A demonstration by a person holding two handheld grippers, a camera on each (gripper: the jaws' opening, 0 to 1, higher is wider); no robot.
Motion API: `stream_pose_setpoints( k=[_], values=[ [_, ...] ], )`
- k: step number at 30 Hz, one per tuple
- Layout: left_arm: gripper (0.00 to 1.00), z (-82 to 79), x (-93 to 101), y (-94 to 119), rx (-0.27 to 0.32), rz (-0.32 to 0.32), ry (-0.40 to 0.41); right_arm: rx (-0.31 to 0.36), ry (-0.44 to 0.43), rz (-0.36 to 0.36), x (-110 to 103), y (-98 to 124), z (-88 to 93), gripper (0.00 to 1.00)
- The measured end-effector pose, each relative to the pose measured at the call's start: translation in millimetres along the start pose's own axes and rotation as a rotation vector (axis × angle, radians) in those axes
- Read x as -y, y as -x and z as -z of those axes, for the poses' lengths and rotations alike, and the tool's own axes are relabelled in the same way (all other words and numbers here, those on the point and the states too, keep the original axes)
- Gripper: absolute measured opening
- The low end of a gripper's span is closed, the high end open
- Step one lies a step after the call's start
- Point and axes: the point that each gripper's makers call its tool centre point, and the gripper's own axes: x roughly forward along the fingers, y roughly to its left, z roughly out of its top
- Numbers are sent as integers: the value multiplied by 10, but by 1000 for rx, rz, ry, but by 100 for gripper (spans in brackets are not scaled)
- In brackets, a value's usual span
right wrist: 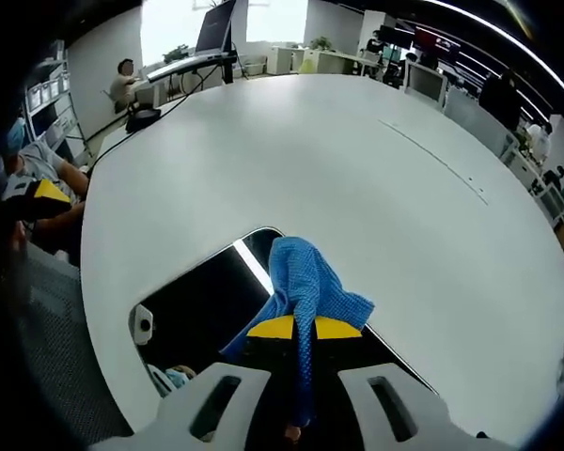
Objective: Wipe the mirror surface with the cleaning cloth until all visible marks leave the cleaned area.
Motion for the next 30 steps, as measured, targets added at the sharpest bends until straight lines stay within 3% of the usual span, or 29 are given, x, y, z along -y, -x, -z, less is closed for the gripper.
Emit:
stream_pose_setpoints(
  k=[19,28,30],
  values=[
    [74,-9,8,-6,4,7,-1,-57,-35,-10,5,-28,27,0],
    [74,-6,11,-10,5,11,-1,-88,-37,-59,-109,3,98,0],
    [74,-6,11,-10,5,11,-1,-96,-93,-90,-180,34,129,0]
  ],
)
